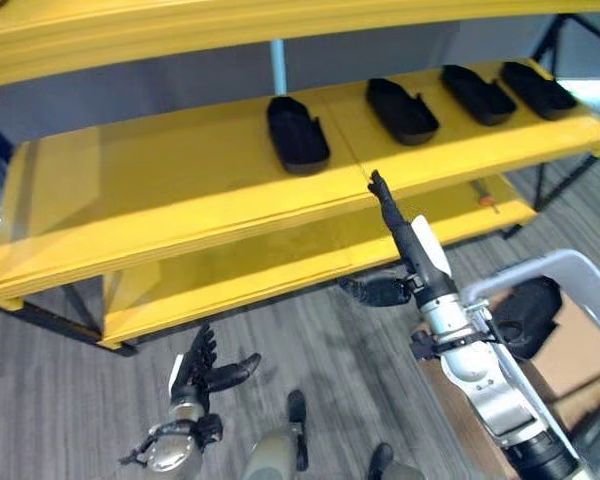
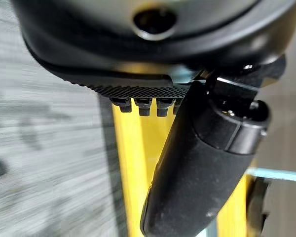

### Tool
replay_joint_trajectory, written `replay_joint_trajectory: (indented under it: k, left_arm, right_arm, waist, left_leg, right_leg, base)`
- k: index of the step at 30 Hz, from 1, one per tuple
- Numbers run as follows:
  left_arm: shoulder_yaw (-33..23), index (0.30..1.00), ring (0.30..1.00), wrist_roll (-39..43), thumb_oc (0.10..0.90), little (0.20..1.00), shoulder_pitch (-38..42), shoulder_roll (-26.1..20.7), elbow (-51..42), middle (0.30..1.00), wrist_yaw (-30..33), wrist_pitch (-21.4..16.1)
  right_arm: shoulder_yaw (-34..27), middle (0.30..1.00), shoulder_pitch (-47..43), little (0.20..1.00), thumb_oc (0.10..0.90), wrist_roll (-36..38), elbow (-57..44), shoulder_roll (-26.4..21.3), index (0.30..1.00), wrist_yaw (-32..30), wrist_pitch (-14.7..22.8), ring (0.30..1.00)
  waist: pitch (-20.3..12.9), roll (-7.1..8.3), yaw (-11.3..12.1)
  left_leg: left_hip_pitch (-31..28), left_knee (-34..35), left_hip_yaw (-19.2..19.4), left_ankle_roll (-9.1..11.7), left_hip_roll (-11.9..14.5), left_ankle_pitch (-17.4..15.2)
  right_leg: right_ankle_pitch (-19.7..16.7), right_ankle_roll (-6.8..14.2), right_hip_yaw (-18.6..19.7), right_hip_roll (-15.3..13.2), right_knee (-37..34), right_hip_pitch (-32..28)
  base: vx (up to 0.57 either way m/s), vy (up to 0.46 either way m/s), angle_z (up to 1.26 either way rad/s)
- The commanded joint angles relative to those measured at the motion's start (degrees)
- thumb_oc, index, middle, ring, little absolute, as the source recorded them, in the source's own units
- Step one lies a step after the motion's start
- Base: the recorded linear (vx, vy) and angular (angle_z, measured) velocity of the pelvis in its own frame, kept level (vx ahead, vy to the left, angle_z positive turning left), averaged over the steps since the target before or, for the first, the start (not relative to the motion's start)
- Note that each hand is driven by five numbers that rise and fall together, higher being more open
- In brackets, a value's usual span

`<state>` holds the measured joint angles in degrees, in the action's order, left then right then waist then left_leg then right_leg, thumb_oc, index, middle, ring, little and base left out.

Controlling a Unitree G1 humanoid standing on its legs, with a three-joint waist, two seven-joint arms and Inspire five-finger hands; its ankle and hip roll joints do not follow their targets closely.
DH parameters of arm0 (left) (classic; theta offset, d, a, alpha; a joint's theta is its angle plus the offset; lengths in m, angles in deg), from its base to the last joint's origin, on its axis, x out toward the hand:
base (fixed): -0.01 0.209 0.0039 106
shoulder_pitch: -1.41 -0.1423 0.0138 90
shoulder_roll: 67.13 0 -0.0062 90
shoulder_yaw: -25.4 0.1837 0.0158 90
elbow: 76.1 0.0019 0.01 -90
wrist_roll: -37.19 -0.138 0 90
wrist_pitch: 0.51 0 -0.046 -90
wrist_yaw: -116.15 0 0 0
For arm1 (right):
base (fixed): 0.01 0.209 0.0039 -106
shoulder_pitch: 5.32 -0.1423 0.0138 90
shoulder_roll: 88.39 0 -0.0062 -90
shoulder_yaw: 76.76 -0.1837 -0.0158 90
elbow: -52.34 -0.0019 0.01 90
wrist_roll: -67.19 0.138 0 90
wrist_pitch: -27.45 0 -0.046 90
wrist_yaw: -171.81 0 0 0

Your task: Move parts from the plastic box to the shelf.

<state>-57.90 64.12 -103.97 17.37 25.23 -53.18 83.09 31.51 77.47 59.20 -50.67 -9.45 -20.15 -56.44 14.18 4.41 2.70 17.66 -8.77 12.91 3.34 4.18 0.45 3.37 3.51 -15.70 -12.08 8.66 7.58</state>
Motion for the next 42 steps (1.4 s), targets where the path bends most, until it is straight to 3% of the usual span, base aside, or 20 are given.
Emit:
replay_joint_trajectory:
  k: [1,3,6,8,10,12,14,15,19,25,26,31,34,36,38,42]
  left_arm:
    - [0.49,1.000,1.000,1.46,0.900,1.000,3.09,-0.26,-4.62,1.000,-1.50,-4.57]
    - [0.78,1.000,1.000,1.36,0.900,1.000,3.17,0.40,-4.42,1.000,-1.73,-4.65]
    - [1.90,1.000,1.000,0.57,0.900,1.000,4.25,1.69,-2.75,1.000,-2.53,-4.83]
    - [2.12,1.000,1.000,0.33,0.900,1.000,4.72,2.06,-3.04,1.000,-2.18,-5.09]
    - [2.37,1.000,1.000,0.14,0.900,1.000,4.57,2.30,-3.30,1.000,-2.15,-5.30]
    - [2.52,1.000,1.000,0.01,0.900,1.000,4.63,2.19,-3.23,1.000,-2.44,-5.28]
    - [3.70,1.000,1.000,-0.29,0.900,1.000,5.36,1.92,-2.72,1.000,-2.30,-5.15]
    - [3.99,1.000,1.000,-0.79,0.900,1.000,5.49,1.72,-2.80,1.000,-2.08,-5.13]
    - [3.56,1.000,1.000,-0.59,0.900,1.000,4.92,1.69,-3.30,1.000,-1.96,-5.23]
    - [3.81,1.000,1.000,-0.76,0.900,1.000,4.75,0.74,-3.83,1.000,-2.48,-5.03]
    - [3.68,1.000,1.000,-0.75,0.900,1.000,4.31,-0.17,-3.95,1.000,-2.37,-4.77]
    - [2.52,1.000,1.000,-1.11,0.900,1.000,3.41,-0.85,-4.07,1.000,-2.00,-4.59]
    - [2.04,1.000,1.000,-1.24,0.900,1.000,3.78,-1.05,-3.90,1.000,-1.48,-4.33]
    - [1.79,1.000,1.000,-1.16,0.900,1.000,4.09,-0.80,-3.90,1.000,-0.98,-4.65]
    - [1.46,1.000,1.000,-0.74,0.900,1.000,4.07,-0.39,-3.96,1.000,-0.55,-4.95]
    - [1.22,1.000,1.000,0.36,0.900,1.000,4.31,-0.65,-3.97,1.000,-0.48,-5.25]
  right_arm:
    - [-3.83,1.000,-5.48,1.000,0.900,1.59,-5.83,-1.46,1.000,-1.98,5.82,1.000]
    - [-4.96,1.000,-4.30,1.000,0.900,1.34,-6.36,-2.24,1.000,-2.45,6.14,1.000]
    - [-7.07,1.000,-1.86,1.000,0.900,0.62,-6.56,-3.96,1.000,-2.90,6.61,1.000]
    - [-6.87,1.000,-2.39,1.000,0.900,0.73,-5.92,-3.79,1.000,-3.40,7.09,1.000]
    - [-6.38,1.000,-2.93,1.000,0.900,1.18,-5.17,-3.64,1.000,-3.08,7.29,1.000]
    - [-6.61,1.000,-2.56,1.000,0.900,1.46,-4.93,-3.65,1.000,-2.55,7.19,1.000]
    - [-7.51,1.000,-1.14,1.000,0.900,1.61,-4.79,-3.95,1.000,-2.44,7.03,1.000]
    - [-7.35,1.000,-1.16,1.000,0.900,1.30,-4.49,-3.75,1.000,-2.65,7.09,1.000]
    - [-6.32,1.000,-1.43,1.000,0.900,1.30,-4.27,-3.10,1.000,-1.83,6.87,1.000]
    - [-7.13,1.000,1.11,1.000,0.900,2.30,-5.02,-2.17,1.000,-0.17,6.12,1.000]
    - [-6.45,1.000,0.76,1.000,0.900,2.51,-4.48,-1.48,1.000,-0.08,5.78,1.000]
    - [-5.32,1.000,0.77,1.000,0.900,2.14,-4.73,-0.96,1.000,1.04,5.32,1.000]
    - [-5.45,1.000,0.37,1.000,0.900,1.55,-4.72,-0.55,1.000,0.92,5.19,1.000]
    - [-4.79,1.000,-0.89,1.000,0.900,0.59,-4.27,0.01,1.000,0.60,5.02,1.000]
    - [-3.58,1.000,-2.96,1.000,0.900,-0.39,-3.10,0.51,1.000,0.20,4.64,1.000]
    - [-2.47,1.000,-6.16,1.000,0.900,-0.81,-1.35,1.19,1.000,-0.68,4.12,1.000]
  waist:
    - [-2.23,-2.03,-0.95]
    - [-2.37,-2.35,-2.16]
    - [-3.46,-3.23,-4.90]
    - [-2.87,-2.78,-3.48]
    - [-2.86,-2.23,-2.36]
    - [-3.72,-2.25,-2.42]
    - [-4.36,-3.05,-2.73]
    - [-3.71,-3.20,-1.61]
    - [-3.67,-3.05,-0.87]
    - [-6.09,-2.43,-1.42]
    - [-6.30,-2.24,-1.62]
    - [-6.47,-2.02,-1.64]
    - [-6.06,-2.30,-1.84]
    - [-4.87,-2.55,-1.53]
    - [-3.92,-2.72,-1.12]
    - [-2.25,-3.62,-1.06]
  left_leg:
    - [-10.70,5.23,-0.08,-0.23,6.43,2.49]
    - [-11.48,5.90,0.87,0.52,7.62,3.43]
    - [-13.15,4.80,0.71,2.22,10.41,5.37]
    - [-11.12,1.55,-11.11,0.94,6.14,5.50]
    - [-9.96,0.17,-20.79,-0.63,-0.49,1.54]
    - [-9.40,2.23,-22.97,-1.69,-3.33,0.00]
    - [-7.07,6.33,-24.46,-2.07,-5.74,3.25]
    - [-4.08,7.01,-29.44,-1.72,-9.37,5.87]
    - [-4.78,7.08,-33.47,-2.33,-10.52,5.74]
    - [-8.35,10.79,-30.38,-3.80,-9.67,5.97]
    - [-9.50,10.88,-28.41,-4.97,-9.54,5.26]
    - [-10.90,10.56,-25.48,-6.68,-9.70,3.68]
    - [-11.63,9.81,-23.52,-7.56,-9.63,2.07]
    - [-12.48,9.57,-21.32,-7.66,-9.39,1.14]
    - [-13.75,9.61,-17.93,-7.26,-8.57,-0.47]
    - [-15.13,9.71,-14.90,-6.01,-5.36,-2.10]
  right_leg:
    - [-3.25,3.60,2.42,3.20,-5.03,-1.65]
    - [-3.37,3.13,3.63,4.49,-5.87,-1.68]
    - [-3.21,1.01,9.20,8.64,-8.00,-2.41]
    - [-3.79,-0.09,13.08,9.88,-8.95,-2.49]
    - [-4.12,-0.40,16.78,10.74,-9.22,-2.38]
    - [-4.60,-0.39,18.55,11.28,-9.92,-2.31]
    - [-4.76,-0.07,18.83,11.58,-10.28,-2.23]
    - [-4.45,-0.19,20.79,12.76,-9.93,-2.40]
    - [-4.06,-0.14,25.58,14.75,-8.52,-2.22]
    - [-3.40,0.53,26.75,14.26,-8.08,-2.97]
    - [-3.12,1.07,28.29,14.13,-6.55,-2.80]
    - [-3.27,1.87,30.36,13.95,-5.68,-2.66]
    - [-2.05,2.86,29.75,13.80,-0.91,-0.68]
    - [-2.65,4.33,25.76,11.94,2.20,1.49]
    - [-6.04,5.80,19.05,7.63,1.30,3.69]
    - [-11.82,5.95,13.89,2.07,-4.01,8.25]
  base:
    - [-0.02,-0.228,-1.35]
    - [0.01,-0.196,-1.08]
    - [0.06,-0.274,-0.74]
    - [0.04,-0.151,-0.71]
    - [0.06,-0.090,-0.78]
    - [0.09,-0.027,-0.83]
    - [0.12,0.067,-0.41]
    - [0.11,0.040,0.28]
    - [0.06,0.050,-0.42]
    - [0.15,0.123,-0.66]
    - [0.13,0.156,-0.40]
    - [0.10,0.110,-0.47]
    - [0.07,0.108,-0.43]
    - [0.02,0.066,-0.40]
    - [0.06,0.016,-0.83]
    - [0.09,-0.088,-0.91]
